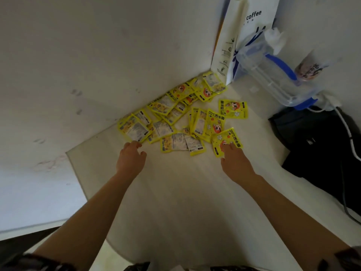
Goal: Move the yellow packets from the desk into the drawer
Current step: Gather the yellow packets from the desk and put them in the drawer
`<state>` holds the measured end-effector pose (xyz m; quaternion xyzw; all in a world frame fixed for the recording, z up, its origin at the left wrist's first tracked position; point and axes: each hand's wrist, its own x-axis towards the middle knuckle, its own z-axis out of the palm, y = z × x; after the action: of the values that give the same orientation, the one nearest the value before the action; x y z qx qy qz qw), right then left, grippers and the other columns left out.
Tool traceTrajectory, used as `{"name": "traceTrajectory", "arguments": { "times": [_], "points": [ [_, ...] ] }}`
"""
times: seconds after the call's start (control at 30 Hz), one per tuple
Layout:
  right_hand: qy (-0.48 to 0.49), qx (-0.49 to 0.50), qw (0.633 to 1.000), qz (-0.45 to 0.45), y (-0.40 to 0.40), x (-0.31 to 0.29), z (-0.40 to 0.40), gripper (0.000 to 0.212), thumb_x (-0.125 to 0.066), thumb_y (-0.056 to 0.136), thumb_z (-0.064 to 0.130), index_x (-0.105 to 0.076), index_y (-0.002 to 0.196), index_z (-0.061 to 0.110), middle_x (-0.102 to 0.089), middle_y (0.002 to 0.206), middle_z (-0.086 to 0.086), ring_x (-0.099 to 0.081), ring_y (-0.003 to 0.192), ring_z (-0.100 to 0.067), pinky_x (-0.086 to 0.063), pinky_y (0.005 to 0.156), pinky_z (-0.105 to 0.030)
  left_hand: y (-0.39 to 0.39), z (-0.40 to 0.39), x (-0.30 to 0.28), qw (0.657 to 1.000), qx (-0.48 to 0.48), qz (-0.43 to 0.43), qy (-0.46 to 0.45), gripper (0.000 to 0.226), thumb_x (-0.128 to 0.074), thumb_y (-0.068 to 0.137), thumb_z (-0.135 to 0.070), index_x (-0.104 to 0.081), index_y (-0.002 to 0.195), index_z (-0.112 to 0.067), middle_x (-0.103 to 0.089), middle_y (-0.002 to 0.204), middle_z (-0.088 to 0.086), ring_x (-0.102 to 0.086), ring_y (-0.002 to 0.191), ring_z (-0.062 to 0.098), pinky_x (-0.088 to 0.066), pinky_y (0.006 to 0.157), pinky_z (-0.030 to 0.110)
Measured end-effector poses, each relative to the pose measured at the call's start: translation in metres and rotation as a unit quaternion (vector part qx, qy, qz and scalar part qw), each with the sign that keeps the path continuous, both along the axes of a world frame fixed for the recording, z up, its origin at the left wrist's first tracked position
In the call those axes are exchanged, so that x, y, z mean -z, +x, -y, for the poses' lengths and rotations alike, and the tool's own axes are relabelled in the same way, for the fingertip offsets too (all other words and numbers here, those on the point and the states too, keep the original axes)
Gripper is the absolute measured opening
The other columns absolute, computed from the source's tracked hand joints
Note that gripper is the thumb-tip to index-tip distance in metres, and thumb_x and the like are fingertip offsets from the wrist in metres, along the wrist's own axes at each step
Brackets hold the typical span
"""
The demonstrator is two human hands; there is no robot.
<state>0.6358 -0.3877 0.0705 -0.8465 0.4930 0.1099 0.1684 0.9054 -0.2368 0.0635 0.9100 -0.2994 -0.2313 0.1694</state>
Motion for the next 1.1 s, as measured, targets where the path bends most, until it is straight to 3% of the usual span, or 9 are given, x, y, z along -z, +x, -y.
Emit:
{"name": "traceTrajectory", "arguments": {
  "times": [0.2,0.33,0.4,0.5,0.6,0.73,0.8,0.9,1.1],
  "points": [
    [-0.048,-0.054,0.997,-0.029,0.018,0.01,0.044,0.05,-0.048,0.091,0.001,-0.043,0.139,0.01,-0.048,0.137,-0.011,-0.047,0.118,-0.038,-0.049,0.088,-0.045,0.039,0.039,0.008,0.981,-0.182,-0.063,-0.009,0.052,-0.055,0.09,-0.028,-0.041,0.133,-0.003,-0.042,0.134,0.022,-0.047,0.12,0.043,-0.04,0.099,0.047],
    [-0.045,-0.097,0.993,-0.043,0.02,0.023,0.061,0.059,-0.072,0.069,-0.006,-0.058,0.125,0.002,-0.065,0.112,-0.019,-0.058,0.097,-0.05,-0.055,0.058,-0.047,0.053,0.057,0.02,0.954,-0.284,-0.094,0.005,0.069,-0.054,0.087,-0.039,-0.031,0.138,0.001,-0.038,0.14,0.022,-0.041,0.126,0.043,-0.037,0.105,0.049],
    [-0.039,-0.097,0.993,-0.053,0.021,0.023,0.064,0.057,-0.072,0.068,-0.007,-0.058,0.123,0.001,-0.065,0.112,-0.021,-0.057,0.098,-0.05,-0.055,0.06,-0.048,0.054,0.065,0.024,0.949,-0.301,-0.087,0.022,0.082,-0.056,0.086,-0.049,-0.025,0.141,0.002,-0.031,0.145,0.021,-0.035,0.13,0.042,-0.03,0.107,0.047],
    [-0.054,-0.106,0.991,-0.054,0.027,0.021,0.067,0.057,-0.063,0.081,0.001,-0.046,0.135,0.007,-0.059,0.118,-0.014,-0.053,0.106,-0.041,-0.05,0.073,-0.044,0.051,0.073,0.029,0.951,-0.299,-0.069,0.049,0.097,-0.062,0.079,-0.056,-0.02,0.143,0.003,-0.027,0.146,0.018,-0.032,0.131,0.039,-0.027,0.107,0.046],
    [-0.05,-0.099,0.993,-0.047,0.028,0.021,0.07,0.056,-0.059,0.083,0.003,-0.044,0.136,0.009,-0.056,0.118,-0.013,-0.052,0.104,-0.038,-0.047,0.075,-0.042,0.045,0.076,0.032,0.953,-0.29,-0.053,0.073,0.1,-0.07,0.075,-0.048,-0.017,0.144,0.002,-0.027,0.146,0.017,-0.029,0.133,0.036,-0.027,0.107,0.043],
    [-0.028,-0.092,0.993,-0.076,0.024,0.015,0.073,0.042,-0.062,0.084,0.016,-0.051,0.124,0.009,-0.053,0.118,-0.01,-0.048,0.108,-0.034,-0.045,0.083,-0.039,0.039,0.07,0.031,0.955,-0.28,-0.07,0.07,0.093,-0.076,0.073,-0.035,-0.022,0.14,0.001,-0.034,0.143,0.02,-0.032,0.131,0.039,-0.031,0.106,0.045],
    [-0.001,-0.098,0.99,-0.1,0.023,0.011,0.074,0.048,-0.066,0.083,0.031,-0.05,0.123,0.011,-0.051,0.119,-0.009,-0.046,0.111,-0.031,-0.044,0.087,-0.036,0.04,0.062,0.035,0.956,-0.276,-0.079,0.055,0.087,-0.08,0.068,-0.03,-0.029,0.133,-0.001,-0.041,0.137,0.021,-0.038,0.127,0.04,-0.036,0.104,0.046],
    [0.046,-0.088,0.99,-0.098,0.025,0.007,0.07,0.049,-0.067,0.083,0.037,-0.051,0.119,0.01,-0.047,0.119,-0.011,-0.045,0.11,-0.029,-0.045,0.088,-0.037,0.042,0.049,0.037,0.962,-0.26,-0.08,0.009,0.075,-0.083,0.065,-0.022,-0.041,0.124,-0.003,-0.05,0.126,0.019,-0.05,0.116,0.039,-0.046,0.095,0.044],
    [0.171,0.013,0.984,0.046,0.029,0.002,0.062,0.055,-0.061,0.091,0.03,-0.044,0.138,0.008,-0.048,0.14,-0.01,-0.045,0.128,-0.027,-0.036,0.1,-0.031,0.055,0.046,0.028,0.989,-0.148,-0.015,-0.02,0.051,-0.073,0.076,-0.017,-0.051,0.119,-0.002,-0.054,0.117,0.023,-0.052,0.111,0.042,-0.044,0.09,0.044]
  ]
}}
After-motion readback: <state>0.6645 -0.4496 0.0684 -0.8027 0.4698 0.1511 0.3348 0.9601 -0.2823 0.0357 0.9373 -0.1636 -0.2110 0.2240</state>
